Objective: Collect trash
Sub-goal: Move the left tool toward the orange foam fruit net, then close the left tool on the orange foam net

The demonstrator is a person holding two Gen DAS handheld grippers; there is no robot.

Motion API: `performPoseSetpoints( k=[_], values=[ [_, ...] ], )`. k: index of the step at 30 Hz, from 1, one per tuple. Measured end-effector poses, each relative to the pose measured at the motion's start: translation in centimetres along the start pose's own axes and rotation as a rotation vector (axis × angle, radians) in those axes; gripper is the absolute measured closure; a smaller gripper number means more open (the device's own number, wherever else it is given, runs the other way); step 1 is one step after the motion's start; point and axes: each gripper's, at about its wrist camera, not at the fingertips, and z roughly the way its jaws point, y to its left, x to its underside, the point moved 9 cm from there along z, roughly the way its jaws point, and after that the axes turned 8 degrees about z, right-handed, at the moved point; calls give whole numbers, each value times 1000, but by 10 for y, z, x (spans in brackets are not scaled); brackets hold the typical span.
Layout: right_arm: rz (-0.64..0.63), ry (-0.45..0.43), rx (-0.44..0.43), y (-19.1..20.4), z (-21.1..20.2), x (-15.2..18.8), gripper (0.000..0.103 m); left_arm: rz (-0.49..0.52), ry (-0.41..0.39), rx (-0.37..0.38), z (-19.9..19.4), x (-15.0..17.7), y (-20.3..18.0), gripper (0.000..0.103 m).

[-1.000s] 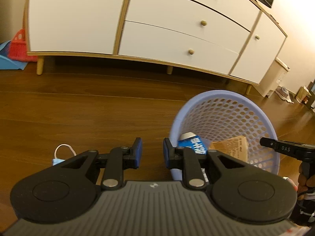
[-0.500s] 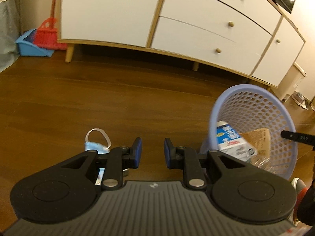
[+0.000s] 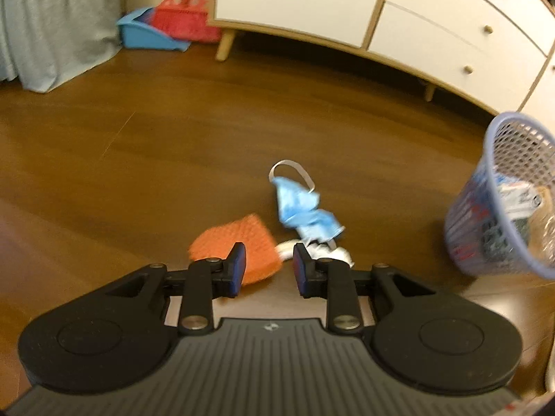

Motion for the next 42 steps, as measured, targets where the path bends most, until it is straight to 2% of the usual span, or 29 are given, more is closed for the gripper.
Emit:
performPoseSetpoints(
  k=[5, 9, 12, 15, 21, 26, 29, 31, 33, 42],
  values=[
    [-1, -2, 6, 0, 0, 0, 94, 34, 26, -46, 6, 17, 10, 77],
    [-3, -3, 11, 1, 0, 1, 94, 62, 40, -45, 20, 23, 9, 70],
    [-6, -4, 16, 1, 1, 1, 94, 90, 64, -45, 35, 29, 6, 70],
    [-10, -5, 20, 1, 1, 1, 94, 77, 90, -41, 52, 34, 10, 69],
    [-17, -14, 16, 3, 2, 1, 94, 30, 118, -55, 81, 34, 21, 61],
    [-17, -13, 23, 0, 3, 2, 94, 14, 150, -84, 104, 36, 25, 60],
    [-13, -11, 30, -2, 3, 2, 94, 21, 159, -76, 113, 37, 22, 68],
    [-10, -9, 33, -3, 3, 2, 94, 43, 163, -74, 118, 38, 19, 90],
    [-8, -9, 33, -1, 3, 2, 94, 57, 168, -77, 119, 39, 17, 98],
    [0, -10, 31, 1, 2, 1, 94, 29, 85, -71, 92, 28, 17, 102]
  ],
)
